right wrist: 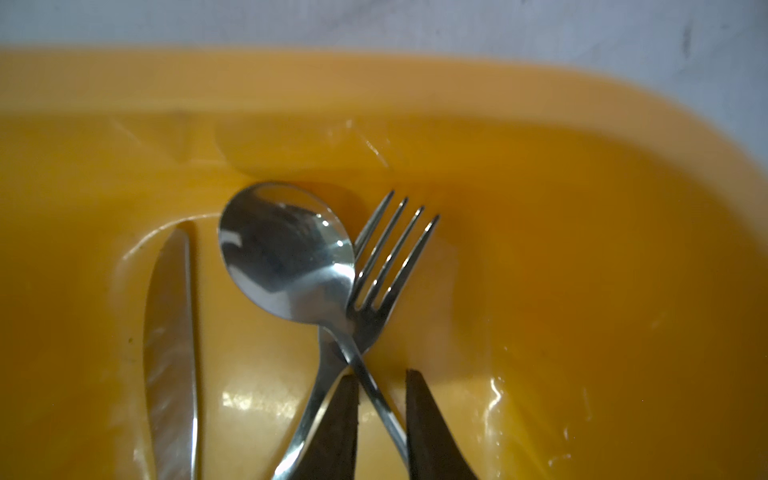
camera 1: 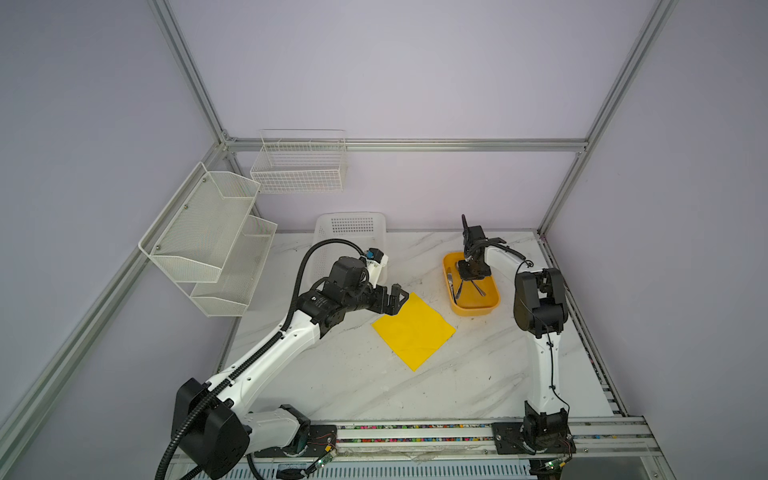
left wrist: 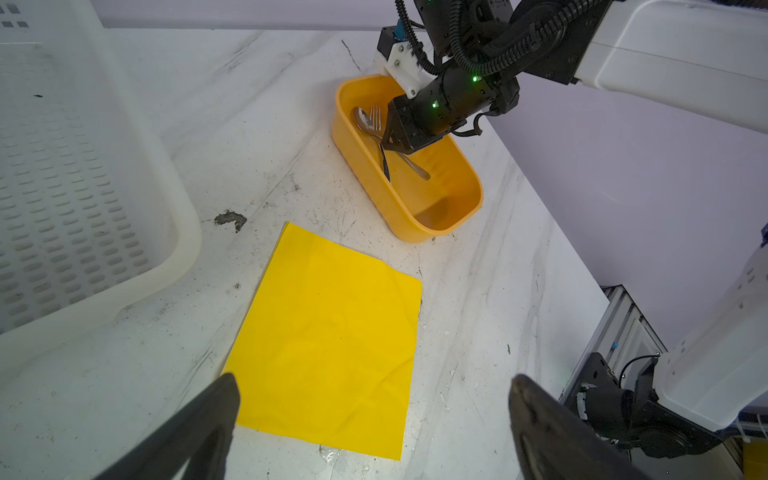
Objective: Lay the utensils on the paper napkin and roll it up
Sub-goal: 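Lower the right gripper into the tray and grasp the silver spoon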
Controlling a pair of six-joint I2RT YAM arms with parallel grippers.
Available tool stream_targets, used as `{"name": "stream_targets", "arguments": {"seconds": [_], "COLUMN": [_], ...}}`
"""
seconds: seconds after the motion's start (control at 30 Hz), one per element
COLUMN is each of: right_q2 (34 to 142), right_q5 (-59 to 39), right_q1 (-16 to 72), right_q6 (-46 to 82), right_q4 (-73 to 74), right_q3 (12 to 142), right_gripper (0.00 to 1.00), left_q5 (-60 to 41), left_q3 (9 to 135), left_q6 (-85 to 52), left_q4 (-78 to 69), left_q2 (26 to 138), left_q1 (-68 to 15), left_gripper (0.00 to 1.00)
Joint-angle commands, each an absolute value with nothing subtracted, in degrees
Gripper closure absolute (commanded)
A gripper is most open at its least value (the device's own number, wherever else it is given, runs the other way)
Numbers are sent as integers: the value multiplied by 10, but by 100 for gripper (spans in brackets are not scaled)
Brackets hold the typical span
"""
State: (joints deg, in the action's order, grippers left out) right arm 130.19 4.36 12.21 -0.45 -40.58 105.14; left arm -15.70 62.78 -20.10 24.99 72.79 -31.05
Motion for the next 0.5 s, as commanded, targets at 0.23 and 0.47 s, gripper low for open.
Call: {"name": "stream_targets", "arguments": {"seconds": [0.23, 0.47], "right_q2": [1336, 1324], "right_q5": [4, -10], "right_q1": [122, 122], "right_q6": [-9, 16], "right_q4": [-439, -451], "right_q3": [1025, 995], "right_gripper": [76, 85], "left_q5": [-153, -154], "left_q3": [593, 555], "left_q6": [-201, -200], "left_q4": [242, 236], "left_q2": [711, 675], "left_q1": [-310, -310], "left_gripper": [0, 0]}}
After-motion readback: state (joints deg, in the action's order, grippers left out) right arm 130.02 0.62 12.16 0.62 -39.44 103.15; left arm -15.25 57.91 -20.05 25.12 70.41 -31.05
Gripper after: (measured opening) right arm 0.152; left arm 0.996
